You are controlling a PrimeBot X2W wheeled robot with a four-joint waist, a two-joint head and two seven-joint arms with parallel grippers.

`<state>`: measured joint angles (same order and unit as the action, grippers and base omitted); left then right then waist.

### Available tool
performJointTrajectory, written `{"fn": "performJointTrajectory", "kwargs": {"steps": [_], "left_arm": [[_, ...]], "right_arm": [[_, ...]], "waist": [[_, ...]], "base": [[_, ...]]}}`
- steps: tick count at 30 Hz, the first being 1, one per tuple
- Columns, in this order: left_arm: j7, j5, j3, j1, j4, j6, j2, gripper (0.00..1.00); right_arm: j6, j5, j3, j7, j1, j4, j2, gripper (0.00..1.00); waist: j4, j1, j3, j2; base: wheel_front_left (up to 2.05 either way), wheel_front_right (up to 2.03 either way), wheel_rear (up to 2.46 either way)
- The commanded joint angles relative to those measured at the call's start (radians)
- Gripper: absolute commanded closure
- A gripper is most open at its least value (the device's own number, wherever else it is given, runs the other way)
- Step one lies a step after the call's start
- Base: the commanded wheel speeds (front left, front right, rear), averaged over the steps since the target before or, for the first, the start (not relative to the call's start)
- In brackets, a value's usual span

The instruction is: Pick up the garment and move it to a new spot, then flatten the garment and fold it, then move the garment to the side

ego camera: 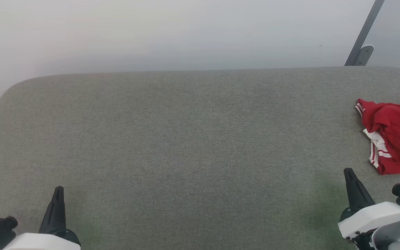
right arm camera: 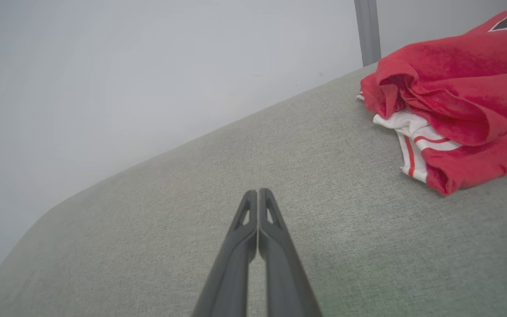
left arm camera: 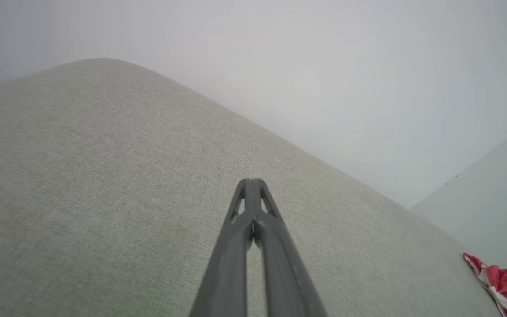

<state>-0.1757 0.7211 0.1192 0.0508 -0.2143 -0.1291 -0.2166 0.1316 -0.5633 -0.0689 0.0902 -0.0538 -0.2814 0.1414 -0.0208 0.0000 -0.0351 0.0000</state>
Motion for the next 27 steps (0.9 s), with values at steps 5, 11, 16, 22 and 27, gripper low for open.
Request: {"fn": "performJointTrajectory", "kwargs": {"steps": [5,11,16,22,27], "left_arm": [[0.027,0.093,0.004,-0.042,0.009,-0.001,0.004,1.0],[0.051,0.166,0.003,-0.053,0.006,-0.001,0.018,1.0],[0.07,0.222,0.002,-0.063,0.003,-0.001,0.03,1.0],[0.088,0.276,0.002,-0.071,0.001,-0.001,0.041,1.0],[0.104,0.328,0.002,-0.079,-0.001,-0.001,0.051,1.0]], "right_arm": [[0.0,-0.107,-0.008,-0.021,-0.028,0.022,-0.005,1.0],[0.0,-0.193,-0.011,-0.038,-0.031,0.024,-0.013,1.0],[0.0,-0.259,-0.014,-0.05,-0.033,0.025,-0.019,1.0],[-0.001,-0.323,-0.017,-0.063,-0.036,0.026,-0.025,1.0],[-0.001,-0.383,-0.019,-0.075,-0.039,0.028,-0.03,1.0]], "waist": [[0.001,0.0,0.002,0.0],[0.002,0.0,0.004,0.0],[0.003,0.0,0.005,0.0],[0.004,0.0,0.007,0.0],[0.005,0.0,0.008,0.0]], "base": [[0.0,0.0,0.0],[0.0,0.0,0.0],[0.0,0.0,0.0],[0.0,0.0,0.0],[0.0,0.0,0.0]]}}
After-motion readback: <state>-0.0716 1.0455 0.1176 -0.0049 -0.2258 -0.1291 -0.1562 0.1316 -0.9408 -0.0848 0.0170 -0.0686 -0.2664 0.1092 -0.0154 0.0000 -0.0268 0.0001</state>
